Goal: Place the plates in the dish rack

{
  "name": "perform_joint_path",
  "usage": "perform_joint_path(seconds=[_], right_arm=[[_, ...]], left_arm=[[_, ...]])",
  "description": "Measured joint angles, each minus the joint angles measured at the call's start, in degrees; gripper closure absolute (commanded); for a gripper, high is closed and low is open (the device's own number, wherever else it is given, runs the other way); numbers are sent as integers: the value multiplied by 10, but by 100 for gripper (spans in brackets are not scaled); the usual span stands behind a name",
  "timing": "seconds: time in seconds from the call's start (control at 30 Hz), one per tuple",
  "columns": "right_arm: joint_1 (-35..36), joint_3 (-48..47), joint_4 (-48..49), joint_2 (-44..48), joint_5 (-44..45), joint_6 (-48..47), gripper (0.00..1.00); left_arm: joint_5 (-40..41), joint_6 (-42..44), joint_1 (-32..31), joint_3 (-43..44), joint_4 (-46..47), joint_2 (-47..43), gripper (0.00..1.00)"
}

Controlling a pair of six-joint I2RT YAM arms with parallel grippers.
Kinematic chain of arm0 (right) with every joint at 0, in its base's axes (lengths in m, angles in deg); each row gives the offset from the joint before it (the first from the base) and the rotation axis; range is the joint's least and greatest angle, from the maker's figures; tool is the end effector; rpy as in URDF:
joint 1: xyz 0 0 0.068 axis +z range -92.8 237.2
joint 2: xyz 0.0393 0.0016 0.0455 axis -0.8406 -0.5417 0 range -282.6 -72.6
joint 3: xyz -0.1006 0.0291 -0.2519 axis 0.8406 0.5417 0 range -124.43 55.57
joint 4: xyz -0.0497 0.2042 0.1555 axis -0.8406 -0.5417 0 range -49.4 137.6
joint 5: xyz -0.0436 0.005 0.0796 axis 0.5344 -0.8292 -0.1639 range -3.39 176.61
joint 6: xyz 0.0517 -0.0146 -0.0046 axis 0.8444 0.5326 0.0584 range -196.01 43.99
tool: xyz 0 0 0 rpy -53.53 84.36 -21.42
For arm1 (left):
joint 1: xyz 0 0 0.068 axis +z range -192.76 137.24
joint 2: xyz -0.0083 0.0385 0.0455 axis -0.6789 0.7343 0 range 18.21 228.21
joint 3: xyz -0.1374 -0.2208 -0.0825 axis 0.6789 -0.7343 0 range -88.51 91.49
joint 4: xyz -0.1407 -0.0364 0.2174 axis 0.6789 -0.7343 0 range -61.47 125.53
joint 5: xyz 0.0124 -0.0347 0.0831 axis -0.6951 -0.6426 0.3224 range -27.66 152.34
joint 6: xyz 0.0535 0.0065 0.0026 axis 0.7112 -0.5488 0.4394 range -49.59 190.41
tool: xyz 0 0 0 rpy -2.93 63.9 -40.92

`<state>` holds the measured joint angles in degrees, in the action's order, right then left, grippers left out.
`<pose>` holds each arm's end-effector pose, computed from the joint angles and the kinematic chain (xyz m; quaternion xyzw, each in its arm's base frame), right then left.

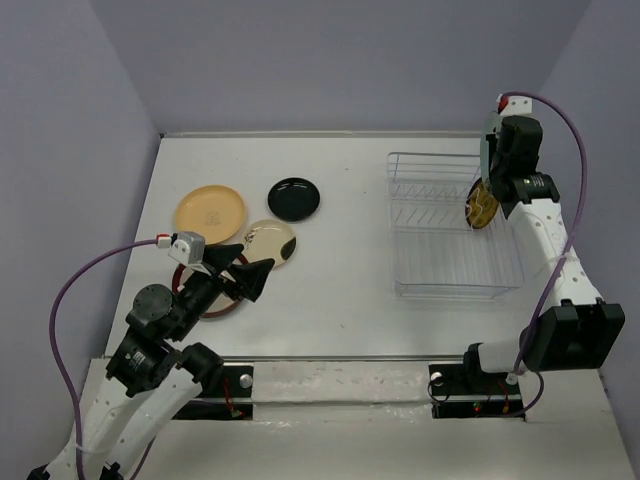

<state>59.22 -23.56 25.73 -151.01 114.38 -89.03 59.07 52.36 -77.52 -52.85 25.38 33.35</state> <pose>0.3099 -0.0056 0.3971 0.0297 0.8117 -0.2496 0.5273 0.0657 -0.0481 0.3443 0.1148 0.6301 -0.3578 0.6796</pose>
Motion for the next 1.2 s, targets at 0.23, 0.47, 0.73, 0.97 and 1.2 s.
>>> perform_joint_path(seconds=[0.23,0.47,0.73,0.97,1.2], right_arm=[[-40,24,-7,-4,-51,31,93],[-50,45,-4,-34,-75,58,93],[-51,83,-5,-56,-92,82,90],[-50,91,11,-56,-94,96,35],[-51,48,13,-56,-90,130,26]], left_arm=[[0,0,0,0,0,-1,1],[1,2,0,0,0,-2,1],[1,2,0,0,0,-2,1],[1,2,0,0,0,-2,1],[1,2,0,0,0,9,1]])
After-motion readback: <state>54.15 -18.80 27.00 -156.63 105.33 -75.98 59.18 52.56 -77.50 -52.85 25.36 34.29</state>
